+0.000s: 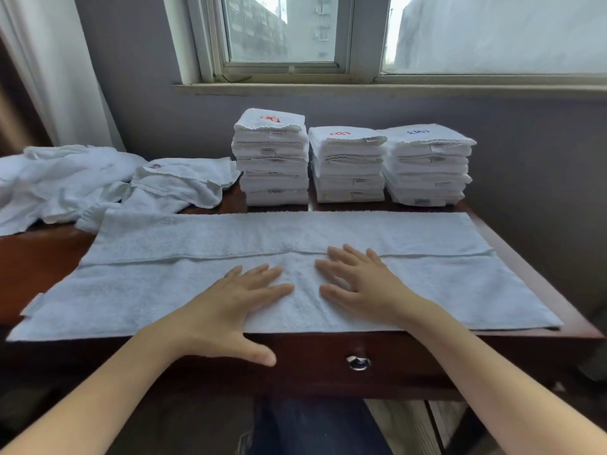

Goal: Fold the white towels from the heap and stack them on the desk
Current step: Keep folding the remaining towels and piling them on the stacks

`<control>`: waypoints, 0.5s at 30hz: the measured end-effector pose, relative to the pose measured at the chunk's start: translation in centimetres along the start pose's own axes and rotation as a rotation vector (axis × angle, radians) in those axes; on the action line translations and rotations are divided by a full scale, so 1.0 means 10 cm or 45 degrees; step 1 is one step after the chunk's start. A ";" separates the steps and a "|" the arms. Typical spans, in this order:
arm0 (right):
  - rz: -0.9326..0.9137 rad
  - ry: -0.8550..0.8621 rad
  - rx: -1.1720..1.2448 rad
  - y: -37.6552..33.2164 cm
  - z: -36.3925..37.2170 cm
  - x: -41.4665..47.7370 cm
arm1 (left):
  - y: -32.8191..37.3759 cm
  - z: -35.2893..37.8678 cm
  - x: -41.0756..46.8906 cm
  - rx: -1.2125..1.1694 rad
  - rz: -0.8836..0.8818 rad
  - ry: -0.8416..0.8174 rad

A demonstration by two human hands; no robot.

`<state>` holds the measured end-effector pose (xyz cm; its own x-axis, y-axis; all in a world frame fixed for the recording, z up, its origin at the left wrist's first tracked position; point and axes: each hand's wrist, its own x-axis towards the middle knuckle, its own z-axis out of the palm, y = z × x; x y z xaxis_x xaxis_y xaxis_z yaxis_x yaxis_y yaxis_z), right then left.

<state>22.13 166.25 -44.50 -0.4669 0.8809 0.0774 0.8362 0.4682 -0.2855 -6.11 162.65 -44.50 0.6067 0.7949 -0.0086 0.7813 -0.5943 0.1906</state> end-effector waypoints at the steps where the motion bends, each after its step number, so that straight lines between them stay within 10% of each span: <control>1: -0.036 -0.033 0.017 0.00 -0.01 -0.08 | 0.03 0.00 -0.02 -0.003 0.023 0.030; 15: 0.021 0.215 0.130 0.02 -0.32 -0.57 | 0.18 -0.32 0.19 -0.262 -0.316 0.530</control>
<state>25.89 161.52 -41.91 -0.3914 0.8913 0.2290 0.8058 0.4521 -0.3824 -4.04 163.50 -41.06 0.2649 0.9147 0.3051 0.8238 -0.3791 0.4214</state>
